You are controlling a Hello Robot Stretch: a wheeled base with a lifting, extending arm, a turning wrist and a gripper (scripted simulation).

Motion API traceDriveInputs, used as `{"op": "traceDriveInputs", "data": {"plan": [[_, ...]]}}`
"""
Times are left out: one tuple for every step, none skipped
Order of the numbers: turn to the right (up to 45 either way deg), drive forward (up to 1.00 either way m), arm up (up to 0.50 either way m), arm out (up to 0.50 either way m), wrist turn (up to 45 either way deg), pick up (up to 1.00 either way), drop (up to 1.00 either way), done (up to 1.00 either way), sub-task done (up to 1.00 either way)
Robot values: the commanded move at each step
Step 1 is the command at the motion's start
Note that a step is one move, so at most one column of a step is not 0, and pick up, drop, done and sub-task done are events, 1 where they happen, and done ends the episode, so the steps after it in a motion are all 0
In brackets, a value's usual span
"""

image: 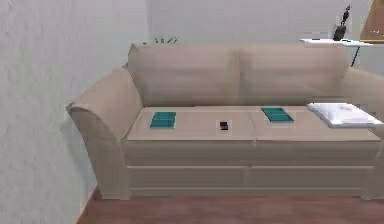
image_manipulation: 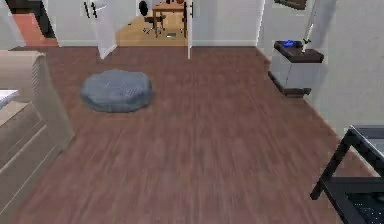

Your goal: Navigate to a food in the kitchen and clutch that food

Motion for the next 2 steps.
{"op": "traceDriveInputs", "data": {"plan": [[45.0, 0.0, 0.0, 0.0, 0.0, 0.0, 0.0, 0.0, 0.0], [45.0, 0.0, 0.0, 0.0, 0.0, 0.0, 0.0, 0.0, 0.0]]}}
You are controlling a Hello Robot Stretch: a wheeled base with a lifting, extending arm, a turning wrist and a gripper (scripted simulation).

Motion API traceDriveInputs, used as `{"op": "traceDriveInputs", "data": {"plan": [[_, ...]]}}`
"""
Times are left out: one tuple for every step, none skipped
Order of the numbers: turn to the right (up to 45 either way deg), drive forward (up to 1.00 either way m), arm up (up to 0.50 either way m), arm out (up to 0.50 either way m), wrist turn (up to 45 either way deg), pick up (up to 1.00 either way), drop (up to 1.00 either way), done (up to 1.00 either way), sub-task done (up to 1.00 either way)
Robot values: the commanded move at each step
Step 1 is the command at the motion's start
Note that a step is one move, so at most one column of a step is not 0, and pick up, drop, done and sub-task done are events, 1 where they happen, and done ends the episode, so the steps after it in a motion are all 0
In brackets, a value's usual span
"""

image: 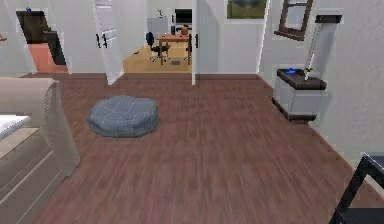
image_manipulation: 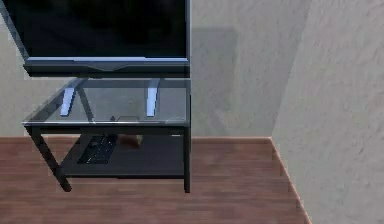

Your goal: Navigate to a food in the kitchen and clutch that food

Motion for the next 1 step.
{"op": "traceDriveInputs", "data": {"plan": [[3.0, 0.0, 0.0, 0.0, 0.0, 0.0, 0.0, 0.0, 0.0]]}}
